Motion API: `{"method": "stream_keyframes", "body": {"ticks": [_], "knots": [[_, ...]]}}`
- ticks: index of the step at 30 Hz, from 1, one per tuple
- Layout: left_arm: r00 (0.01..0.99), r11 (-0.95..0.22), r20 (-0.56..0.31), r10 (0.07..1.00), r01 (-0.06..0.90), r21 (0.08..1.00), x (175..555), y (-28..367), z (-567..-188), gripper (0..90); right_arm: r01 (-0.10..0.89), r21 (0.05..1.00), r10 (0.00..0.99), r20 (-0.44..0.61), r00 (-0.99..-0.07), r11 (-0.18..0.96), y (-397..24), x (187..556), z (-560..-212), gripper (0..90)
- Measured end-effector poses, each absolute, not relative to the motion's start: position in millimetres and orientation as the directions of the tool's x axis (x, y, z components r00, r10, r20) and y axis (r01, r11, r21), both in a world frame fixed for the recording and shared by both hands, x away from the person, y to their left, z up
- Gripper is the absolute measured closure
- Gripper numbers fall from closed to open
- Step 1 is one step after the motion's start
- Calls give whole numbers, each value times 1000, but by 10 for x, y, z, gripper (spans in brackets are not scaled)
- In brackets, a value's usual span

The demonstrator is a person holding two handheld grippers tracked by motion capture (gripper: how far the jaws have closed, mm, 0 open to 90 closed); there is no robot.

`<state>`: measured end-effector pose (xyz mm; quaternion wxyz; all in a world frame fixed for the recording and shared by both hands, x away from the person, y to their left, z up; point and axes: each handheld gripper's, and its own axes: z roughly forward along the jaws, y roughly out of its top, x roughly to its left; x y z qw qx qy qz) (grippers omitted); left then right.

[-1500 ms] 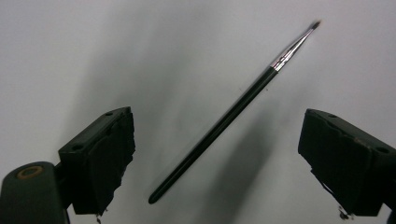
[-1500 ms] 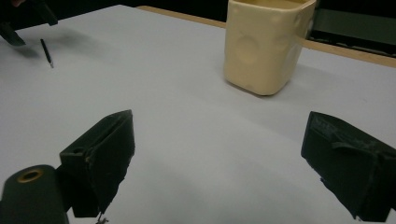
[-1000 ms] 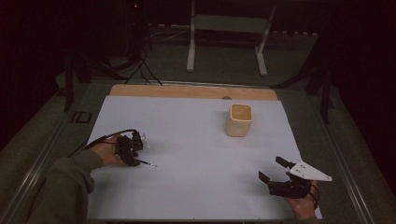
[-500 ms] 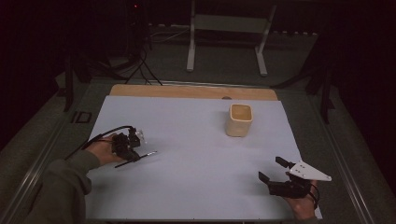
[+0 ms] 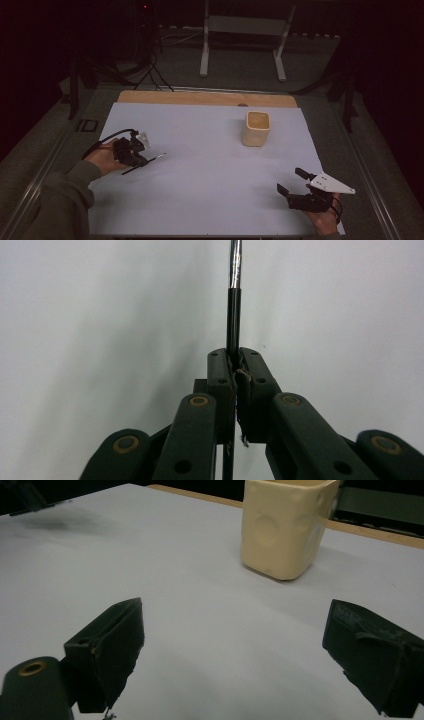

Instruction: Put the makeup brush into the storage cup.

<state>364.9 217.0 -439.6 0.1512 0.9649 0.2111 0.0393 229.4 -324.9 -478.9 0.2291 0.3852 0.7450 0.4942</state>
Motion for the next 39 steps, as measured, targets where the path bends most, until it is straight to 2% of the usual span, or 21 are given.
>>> {"method": "stream_keyframes", "body": {"ticks": [13,25,34,39], "knots": [[852,-749,39,522,435,500,3640,2396,-4118,864,344,914,800,38,-599,214,-3251,2292,-4786,96],[820,-660,41,571,429,617,3596,2470,-4018,864,342,915,801,37,-598,213,-3257,2289,-4782,96],[772,-545,47,634,403,735,3508,2508,-3961,864,343,916,803,39,-595,210,-3259,2286,-4778,96],[732,-422,28,681,361,832,3447,2544,-3927,864,343,916,803,38,-595,211,-3259,2286,-4778,96]]}}
